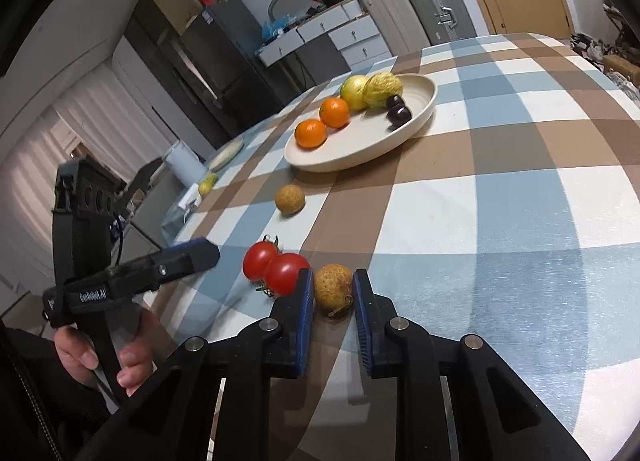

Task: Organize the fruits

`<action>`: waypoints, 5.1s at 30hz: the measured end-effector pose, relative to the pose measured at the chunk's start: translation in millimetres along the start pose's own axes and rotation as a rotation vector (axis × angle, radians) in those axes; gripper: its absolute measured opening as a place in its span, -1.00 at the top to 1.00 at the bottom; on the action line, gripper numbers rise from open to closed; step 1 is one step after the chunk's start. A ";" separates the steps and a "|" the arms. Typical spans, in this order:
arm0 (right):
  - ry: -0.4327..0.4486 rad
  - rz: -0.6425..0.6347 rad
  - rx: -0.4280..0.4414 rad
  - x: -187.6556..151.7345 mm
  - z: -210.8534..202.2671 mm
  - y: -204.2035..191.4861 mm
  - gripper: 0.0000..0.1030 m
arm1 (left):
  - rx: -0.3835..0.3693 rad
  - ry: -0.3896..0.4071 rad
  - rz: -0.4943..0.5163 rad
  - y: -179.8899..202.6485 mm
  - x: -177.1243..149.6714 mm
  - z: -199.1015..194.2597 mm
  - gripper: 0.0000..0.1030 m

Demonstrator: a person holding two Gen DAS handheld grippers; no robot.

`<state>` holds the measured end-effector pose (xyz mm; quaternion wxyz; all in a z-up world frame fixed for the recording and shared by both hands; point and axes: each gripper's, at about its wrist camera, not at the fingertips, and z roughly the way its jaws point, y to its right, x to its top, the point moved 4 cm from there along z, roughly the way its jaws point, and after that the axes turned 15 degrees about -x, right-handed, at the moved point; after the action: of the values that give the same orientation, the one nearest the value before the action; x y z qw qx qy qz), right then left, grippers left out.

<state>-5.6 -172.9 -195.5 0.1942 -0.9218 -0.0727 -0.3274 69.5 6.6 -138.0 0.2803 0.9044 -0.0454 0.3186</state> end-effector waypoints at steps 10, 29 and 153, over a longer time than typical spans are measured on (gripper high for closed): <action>0.028 0.014 0.011 -5.0 -11.3 10.1 0.60 | 0.000 -0.039 0.071 25.3 1.4 18.3 -0.97; 0.050 -0.002 0.006 -5.1 -19.7 13.7 0.60 | 0.010 -0.009 -0.016 -14.8 38.5 27.1 -0.97; 0.182 -0.065 -0.061 92.8 -32.2 -24.1 -0.99 | 0.077 0.138 0.097 13.3 75.4 -27.2 -0.98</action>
<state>41.5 -163.3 -106.6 0.1612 -0.8909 -0.0748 -0.4181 110.8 17.3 -68.9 0.2322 0.8871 -0.0575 0.3948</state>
